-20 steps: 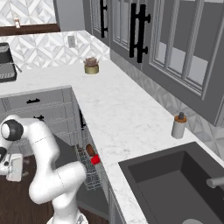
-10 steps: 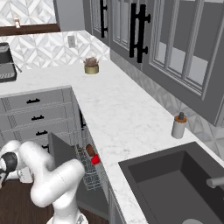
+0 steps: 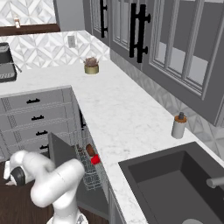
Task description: Pick up the cup and bowl from the counter, place them in the dishwasher, and close the dishwasher door.
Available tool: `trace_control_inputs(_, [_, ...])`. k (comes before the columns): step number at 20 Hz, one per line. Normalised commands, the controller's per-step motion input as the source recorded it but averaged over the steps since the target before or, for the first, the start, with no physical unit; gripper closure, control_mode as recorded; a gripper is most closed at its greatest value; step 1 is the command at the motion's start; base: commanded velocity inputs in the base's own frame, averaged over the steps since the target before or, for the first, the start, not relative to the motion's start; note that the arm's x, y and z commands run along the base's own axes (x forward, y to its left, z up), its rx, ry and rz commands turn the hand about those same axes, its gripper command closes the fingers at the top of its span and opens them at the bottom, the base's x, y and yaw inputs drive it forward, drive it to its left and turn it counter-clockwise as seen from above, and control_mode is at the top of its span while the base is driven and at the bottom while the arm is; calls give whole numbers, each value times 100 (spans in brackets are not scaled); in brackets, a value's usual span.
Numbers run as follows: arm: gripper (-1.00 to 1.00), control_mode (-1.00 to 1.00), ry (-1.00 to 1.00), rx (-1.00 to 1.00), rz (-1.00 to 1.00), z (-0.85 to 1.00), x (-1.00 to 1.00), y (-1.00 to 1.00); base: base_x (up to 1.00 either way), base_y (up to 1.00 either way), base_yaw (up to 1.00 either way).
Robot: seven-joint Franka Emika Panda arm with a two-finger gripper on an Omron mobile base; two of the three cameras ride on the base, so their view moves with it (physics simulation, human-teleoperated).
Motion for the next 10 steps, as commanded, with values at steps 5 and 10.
trace_control_inputs(5, [-100,-100,-1,-25,-16,-67,56,-14,0,0,0])
trace_control_inputs(10, [-100,-100,-9,-32,-19,-42,51,-29,0,0,0])
